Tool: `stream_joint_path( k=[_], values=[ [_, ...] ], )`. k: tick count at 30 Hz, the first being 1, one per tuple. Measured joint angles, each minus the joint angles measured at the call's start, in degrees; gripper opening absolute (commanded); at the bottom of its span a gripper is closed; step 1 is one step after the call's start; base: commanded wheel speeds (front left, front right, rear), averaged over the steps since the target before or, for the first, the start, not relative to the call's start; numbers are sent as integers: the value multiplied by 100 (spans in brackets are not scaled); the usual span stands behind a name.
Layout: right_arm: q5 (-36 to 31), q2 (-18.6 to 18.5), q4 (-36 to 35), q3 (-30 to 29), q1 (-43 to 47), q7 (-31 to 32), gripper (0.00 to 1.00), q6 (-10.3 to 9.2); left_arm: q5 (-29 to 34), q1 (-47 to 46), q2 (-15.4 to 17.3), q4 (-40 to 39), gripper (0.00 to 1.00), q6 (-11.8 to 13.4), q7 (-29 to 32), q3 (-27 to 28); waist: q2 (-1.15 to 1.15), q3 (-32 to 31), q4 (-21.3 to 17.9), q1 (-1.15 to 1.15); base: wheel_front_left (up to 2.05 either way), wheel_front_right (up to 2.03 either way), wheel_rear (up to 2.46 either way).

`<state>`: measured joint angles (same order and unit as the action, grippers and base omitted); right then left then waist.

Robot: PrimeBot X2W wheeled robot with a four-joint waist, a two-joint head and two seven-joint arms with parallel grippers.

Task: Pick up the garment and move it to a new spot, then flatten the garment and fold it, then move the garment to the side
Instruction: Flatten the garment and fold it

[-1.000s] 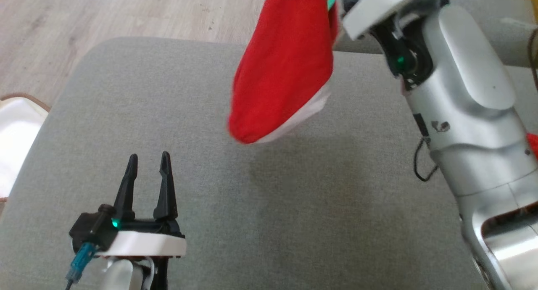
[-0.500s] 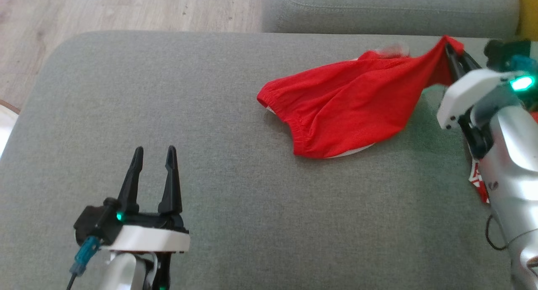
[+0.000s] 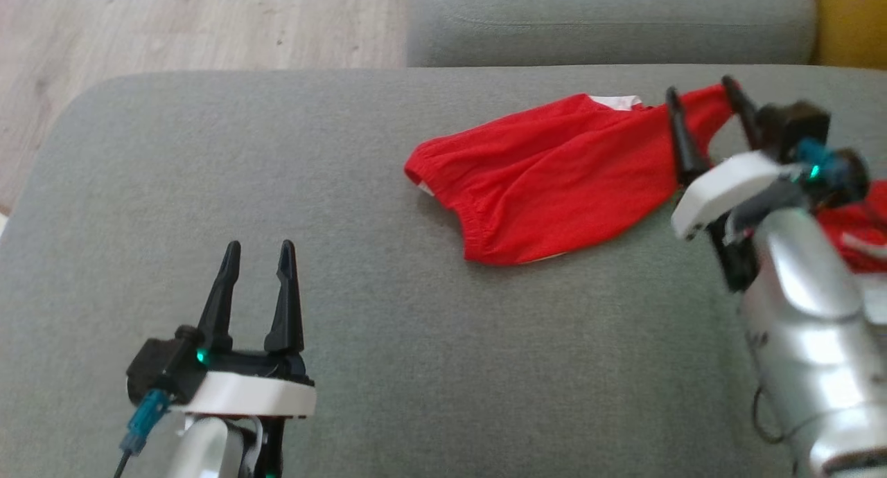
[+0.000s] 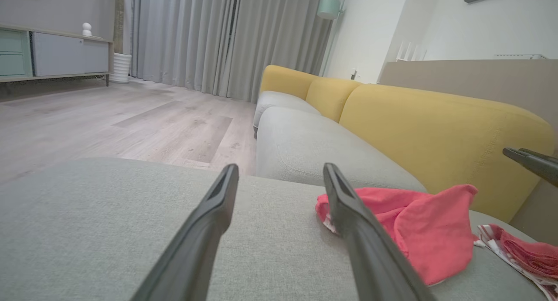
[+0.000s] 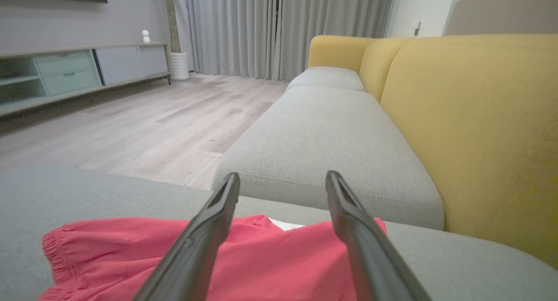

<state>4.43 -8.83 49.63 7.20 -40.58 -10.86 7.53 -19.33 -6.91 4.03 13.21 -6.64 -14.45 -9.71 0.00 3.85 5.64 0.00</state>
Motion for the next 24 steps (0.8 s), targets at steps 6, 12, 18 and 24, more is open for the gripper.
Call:
stream_joint_path(
  k=[6, 12, 18, 24],
  values=[
    [378, 190, -1016, 33, 1143, -231, 100, 0, -8, 36, -26, -35, 100, -44, 0, -57, 0, -65, -278, 0, 0, 0, 0],
    [624, 464, -2175, -243, 2480, -293, 100, 1, -102, 34, -69, -34, 100, -48, 0, -220, 0, 3, -564, 0, 0, 0, 0],
    [609, 539, -2883, -407, 2870, -308, 100, 0, -30, -64, 36, 249, 100, -51, 16, -725, 0, 204, -891, 0, 0, 0, 0],
    [624, 553, -3277, -403, 2829, -220, 100, 0, 146, -755, 346, 933, 100, -52, 347, -1674, 0, 486, -1251, 1, 0, 0, 0]
  ],
)
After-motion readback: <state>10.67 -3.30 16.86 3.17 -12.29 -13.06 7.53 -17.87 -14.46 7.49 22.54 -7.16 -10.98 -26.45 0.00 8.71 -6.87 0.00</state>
